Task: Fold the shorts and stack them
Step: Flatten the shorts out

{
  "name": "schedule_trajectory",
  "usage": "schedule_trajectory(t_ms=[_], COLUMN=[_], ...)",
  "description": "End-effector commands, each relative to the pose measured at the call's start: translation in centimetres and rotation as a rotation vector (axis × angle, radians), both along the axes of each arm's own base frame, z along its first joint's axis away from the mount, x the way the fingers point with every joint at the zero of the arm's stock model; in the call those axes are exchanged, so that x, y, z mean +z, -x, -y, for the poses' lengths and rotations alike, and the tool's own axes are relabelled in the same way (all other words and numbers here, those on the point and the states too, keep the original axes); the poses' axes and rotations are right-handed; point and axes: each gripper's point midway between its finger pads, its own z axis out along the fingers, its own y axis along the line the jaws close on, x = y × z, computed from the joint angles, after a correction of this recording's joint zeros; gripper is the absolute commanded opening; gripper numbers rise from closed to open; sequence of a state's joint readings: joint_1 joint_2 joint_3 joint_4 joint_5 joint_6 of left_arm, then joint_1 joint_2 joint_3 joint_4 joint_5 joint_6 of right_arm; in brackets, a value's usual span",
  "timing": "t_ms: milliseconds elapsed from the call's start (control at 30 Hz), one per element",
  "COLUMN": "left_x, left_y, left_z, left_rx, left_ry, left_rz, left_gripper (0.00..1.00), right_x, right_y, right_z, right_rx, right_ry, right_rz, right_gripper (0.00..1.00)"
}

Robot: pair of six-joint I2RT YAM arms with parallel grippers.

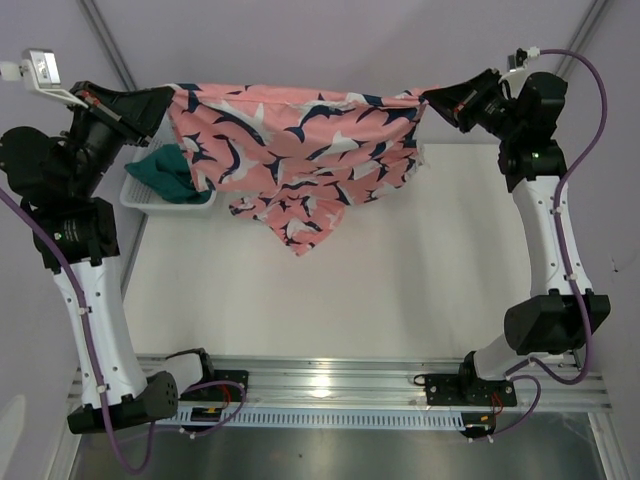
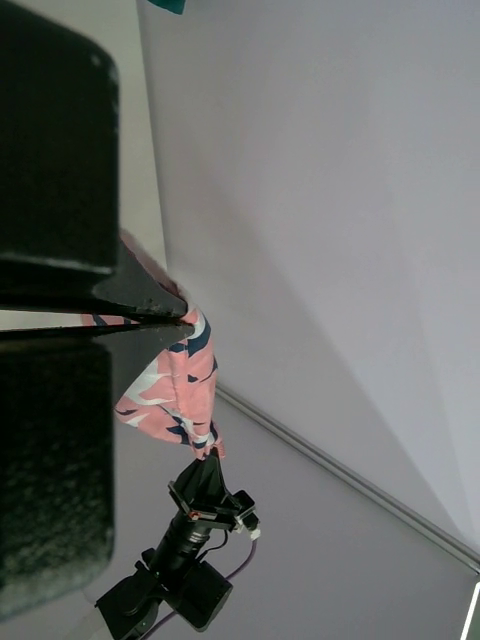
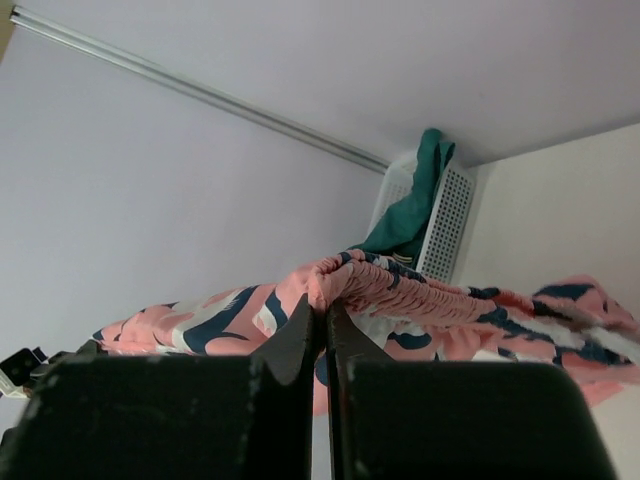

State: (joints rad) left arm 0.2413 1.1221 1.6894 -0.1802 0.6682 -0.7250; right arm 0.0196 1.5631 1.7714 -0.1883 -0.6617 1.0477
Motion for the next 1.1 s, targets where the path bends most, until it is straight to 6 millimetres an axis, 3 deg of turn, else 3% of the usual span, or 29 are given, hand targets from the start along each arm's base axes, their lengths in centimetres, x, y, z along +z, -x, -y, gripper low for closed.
schedule_trajectory(t_ms=[0, 33, 100, 267, 367, 467, 500, 633, 700, 733, 833, 867, 933, 967, 1000, 1033, 1067], left_x=[2.5, 4.1, 4.7, 7.4, 7.9, 8.2, 7.3, 6.9, 7.3, 7.3, 7.1, 7.1, 6.4, 6.5, 6.7, 7.3, 6.4], left_y=[1.6, 2.8, 3.6, 8.0, 8.4, 7.4, 5.7, 2.7, 1.3, 0.8, -1.6, -2.4, -4.6, -5.2, -5.6, -5.9, -8.0], left_z=[0.2, 0.4, 0.7, 1.9, 2.0, 2.1, 1.8, 1.3, 0.9, 0.7, -0.2, -0.5, -1.3, -1.6, -1.8, -2.0, -2.9], left_rx=[-0.002, -0.001, -0.004, -0.010, -0.009, -0.043, -0.060, -0.096, -0.093, -0.092, -0.084, -0.081, -0.082, -0.079, -0.081, -0.082, -0.074], left_ry=[-0.023, -0.033, -0.030, -0.046, -0.041, -0.017, -0.003, 0.042, 0.045, 0.047, 0.062, 0.067, 0.088, 0.093, 0.100, 0.099, 0.112], left_rz=[0.053, 0.092, 0.101, 0.186, 0.194, 0.187, 0.153, 0.122, 0.125, 0.123, 0.106, 0.109, 0.083, 0.084, 0.088, 0.099, 0.069], left_gripper=[0.00, 0.00, 0.00, 0.00, 0.00, 0.00, 0.00, 0.00, 0.00, 0.00, 0.00, 0.00, 0.00, 0.00, 0.00, 0.00, 0.00], right_x=[6.8, 7.4, 9.3, 12.1, 12.8, 12.8, 12.6, 11.4, 11.8, 10.8, 11.7, 11.5, 11.8, 10.1, 12.2, 12.4, 12.7], right_y=[3.9, 4.3, 5.9, 9.2, 9.3, 8.2, 7.7, 4.3, 3.5, 1.7, 0.1, -1.5, -2.5, -5.1, -4.7, -5.3, -5.8], right_z=[0.1, 0.1, 0.1, 0.3, 1.4, 1.9, 1.9, 1.8, 1.4, 1.2, 0.9, 0.9, -0.9, -1.2, -1.6, -1.8, -2.0], right_rx=[0.024, 0.025, 0.023, 0.008, -0.035, -0.044, -0.042, -0.036, -0.024, -0.020, -0.011, -0.011, 0.027, 0.030, 0.047, 0.054, 0.057], right_ry=[-0.007, -0.008, -0.010, -0.006, 0.010, 0.003, -0.001, -0.029, -0.038, -0.039, -0.060, -0.078, -0.102, -0.114, -0.147, -0.163, -0.178], right_rz=[0.184, 0.194, 0.238, 0.313, 0.322, 0.307, 0.298, 0.255, 0.261, 0.234, 0.261, 0.253, 0.267, 0.233, 0.290, 0.306, 0.322], right_gripper=[0.00, 0.00, 0.00, 0.00, 0.00, 0.00, 0.00, 0.00, 0.00, 0.00, 0.00, 0.00, 0.00, 0.00, 0.00, 0.00, 0.00])
